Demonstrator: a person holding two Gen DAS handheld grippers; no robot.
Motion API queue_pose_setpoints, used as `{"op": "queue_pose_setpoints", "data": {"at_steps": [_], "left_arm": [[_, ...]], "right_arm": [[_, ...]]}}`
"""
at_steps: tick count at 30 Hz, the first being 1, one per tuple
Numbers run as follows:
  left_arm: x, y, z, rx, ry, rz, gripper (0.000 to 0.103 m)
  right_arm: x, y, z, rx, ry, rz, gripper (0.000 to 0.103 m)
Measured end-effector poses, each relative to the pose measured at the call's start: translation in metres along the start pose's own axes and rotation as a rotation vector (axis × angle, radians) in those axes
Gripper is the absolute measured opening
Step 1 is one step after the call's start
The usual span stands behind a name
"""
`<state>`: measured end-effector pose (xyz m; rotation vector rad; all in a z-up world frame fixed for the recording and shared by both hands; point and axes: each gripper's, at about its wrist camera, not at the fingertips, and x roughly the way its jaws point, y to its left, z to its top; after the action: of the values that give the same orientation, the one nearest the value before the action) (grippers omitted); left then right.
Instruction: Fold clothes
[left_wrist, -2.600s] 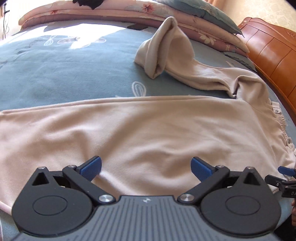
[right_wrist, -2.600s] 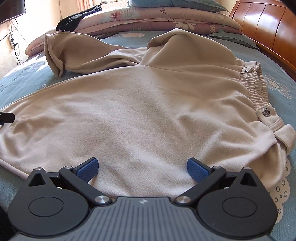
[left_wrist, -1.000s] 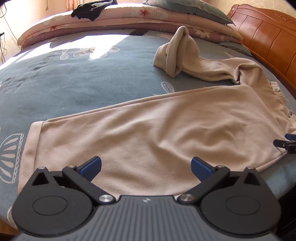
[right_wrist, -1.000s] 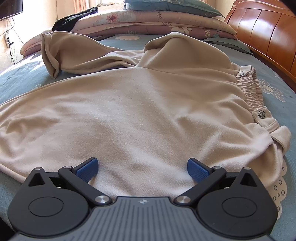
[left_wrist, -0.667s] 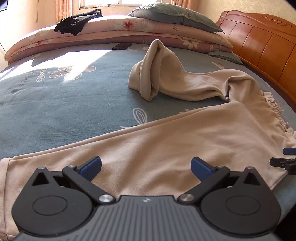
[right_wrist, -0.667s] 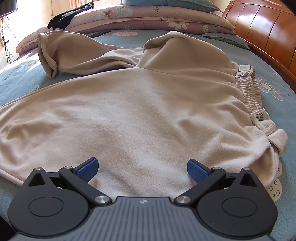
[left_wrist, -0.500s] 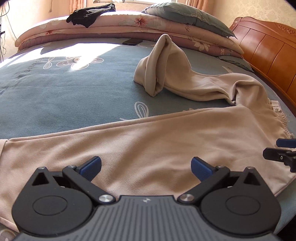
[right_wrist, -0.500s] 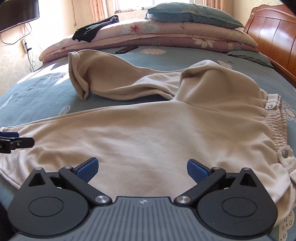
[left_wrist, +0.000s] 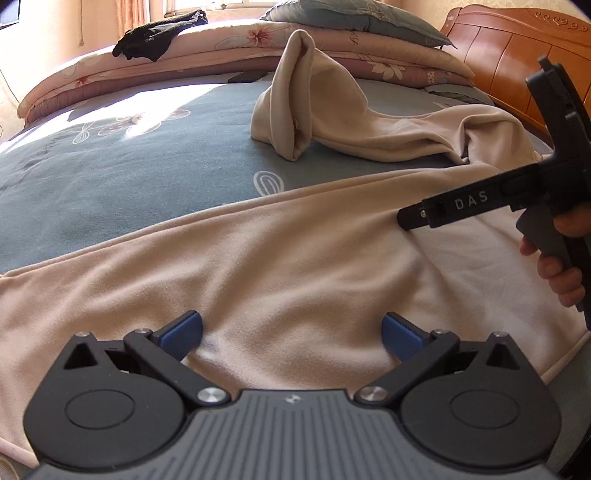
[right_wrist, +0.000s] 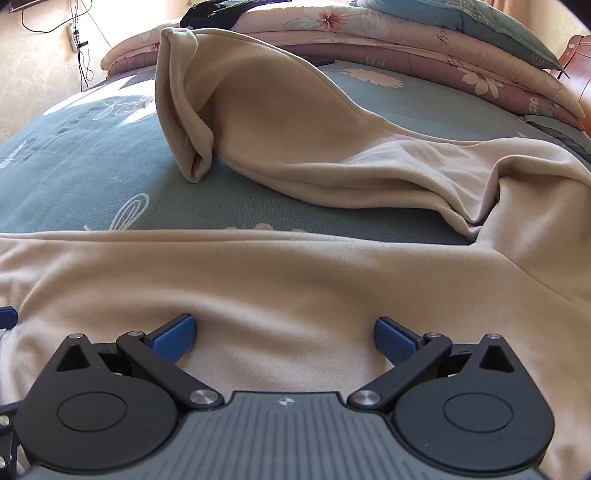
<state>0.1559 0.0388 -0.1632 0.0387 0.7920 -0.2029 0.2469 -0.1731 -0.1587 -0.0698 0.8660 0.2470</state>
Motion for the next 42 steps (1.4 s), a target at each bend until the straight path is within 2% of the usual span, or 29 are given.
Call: {"op": "queue_pose_setpoints", "data": {"at_steps": [5,7,8,11,12,17,18,21,22,24,26,28,31,32,35,37,39,42], "left_arm": [[-0.003,0.004,-0.002,-0.007,-0.014,-0.019,0.102],[-0.003,0.005,-0.002,-0.013,-0.018,-0.023,0.102],[-0.003,0.005,-0.002,-0.013,-0.018,-0.021,0.102],[-0.003,0.004,-0.002,-0.006,-0.019,-0.021,0.102],[-0.003,0.004,-0.002,-0.003,-0.019,-0.022,0.102],[-0.003,0.004,-0.002,0.001,-0.016,-0.022,0.102],[-0.003,0.004,-0.002,0.001,-0.015,-0.02,0.102],[-0.006,-0.001,0.001,0.001,0.001,0.0,0.102],[-0.007,-0.003,0.003,-0.002,0.007,0.006,0.102],[-0.012,-0.011,0.007,0.001,0.003,-0.005,0.102],[-0.02,-0.023,0.01,0.027,-0.026,-0.048,0.102],[-0.022,-0.04,0.013,0.059,-0.033,-0.093,0.103],[-0.022,-0.068,0.013,0.114,-0.024,-0.168,0.102],[-0.02,-0.076,0.012,0.132,-0.016,-0.19,0.102],[-0.01,-0.089,0.007,0.135,0.046,-0.212,0.102],[-0.006,-0.088,0.003,0.116,0.067,-0.201,0.102],[-0.009,-0.084,0.001,0.107,0.071,-0.213,0.102],[-0.012,-0.071,0.0,0.041,0.071,-0.255,0.102]], "right_arm": [[-0.008,-0.006,0.014,0.033,0.001,0.016,0.103],[-0.022,-0.006,0.01,0.049,-0.054,0.069,0.103],[-0.021,-0.005,0.01,0.054,-0.053,0.084,0.103],[0.002,-0.002,0.013,0.056,-0.005,0.075,0.103],[0.013,0.0,0.015,0.059,-0.009,0.048,0.103],[0.019,0.008,0.028,0.04,0.013,0.002,0.103],[0.008,0.004,0.025,0.059,0.009,0.023,0.103],[-0.034,-0.012,0.008,0.106,-0.031,0.061,0.103],[-0.051,-0.018,-0.002,0.113,-0.046,0.048,0.103],[-0.078,-0.033,-0.023,0.132,-0.073,-0.001,0.103],[-0.101,-0.058,-0.05,0.165,-0.076,-0.081,0.103],[-0.111,-0.079,-0.072,0.212,-0.051,-0.149,0.103],[-0.11,-0.107,-0.103,0.308,0.019,-0.193,0.103],[-0.107,-0.112,-0.11,0.326,0.041,-0.183,0.103],[-0.107,-0.109,-0.124,0.309,-0.009,-0.183,0.103],[-0.104,-0.104,-0.125,0.274,-0.006,-0.207,0.103],[-0.103,-0.102,-0.126,0.258,-0.005,-0.218,0.103],[-0.106,-0.106,-0.129,0.278,-0.026,-0.197,0.103]]}}
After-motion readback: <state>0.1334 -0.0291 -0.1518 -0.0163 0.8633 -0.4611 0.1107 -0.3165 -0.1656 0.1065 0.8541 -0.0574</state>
